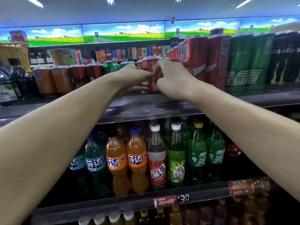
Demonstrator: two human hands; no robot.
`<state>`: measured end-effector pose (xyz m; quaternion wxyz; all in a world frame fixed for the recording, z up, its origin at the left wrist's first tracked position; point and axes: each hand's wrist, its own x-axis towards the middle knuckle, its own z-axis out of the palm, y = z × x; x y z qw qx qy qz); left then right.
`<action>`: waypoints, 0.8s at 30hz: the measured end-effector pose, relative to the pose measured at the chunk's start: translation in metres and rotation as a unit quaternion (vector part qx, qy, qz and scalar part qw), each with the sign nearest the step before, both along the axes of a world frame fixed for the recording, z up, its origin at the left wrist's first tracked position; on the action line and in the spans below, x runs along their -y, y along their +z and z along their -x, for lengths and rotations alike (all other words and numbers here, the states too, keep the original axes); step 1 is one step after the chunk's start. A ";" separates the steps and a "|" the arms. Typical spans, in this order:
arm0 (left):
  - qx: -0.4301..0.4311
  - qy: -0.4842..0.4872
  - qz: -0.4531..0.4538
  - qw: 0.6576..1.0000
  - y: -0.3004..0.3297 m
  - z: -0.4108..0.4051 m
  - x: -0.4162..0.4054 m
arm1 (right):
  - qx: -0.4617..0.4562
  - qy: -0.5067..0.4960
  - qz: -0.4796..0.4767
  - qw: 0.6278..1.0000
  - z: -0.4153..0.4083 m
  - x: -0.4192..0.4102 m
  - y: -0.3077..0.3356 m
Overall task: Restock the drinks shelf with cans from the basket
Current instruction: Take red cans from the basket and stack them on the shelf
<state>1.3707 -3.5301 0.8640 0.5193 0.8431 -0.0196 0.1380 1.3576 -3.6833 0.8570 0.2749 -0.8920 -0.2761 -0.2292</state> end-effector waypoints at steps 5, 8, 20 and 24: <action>-0.011 -0.007 -0.023 1.000 0.002 -0.001 0.003 | -0.050 -0.013 0.066 0.996 -0.015 -0.007 -0.003; -0.003 0.035 -0.130 0.991 0.003 0.003 -0.007 | -0.064 -0.029 0.111 0.991 -0.025 -0.014 -0.001; 0.202 0.114 -0.393 0.890 -0.030 0.055 -0.030 | -0.038 -0.052 0.067 0.996 -0.031 -0.021 -0.002; 0.398 0.146 -0.397 0.814 -0.063 0.092 -0.037 | 0.158 0.005 -0.068 0.985 -0.007 -0.022 -0.020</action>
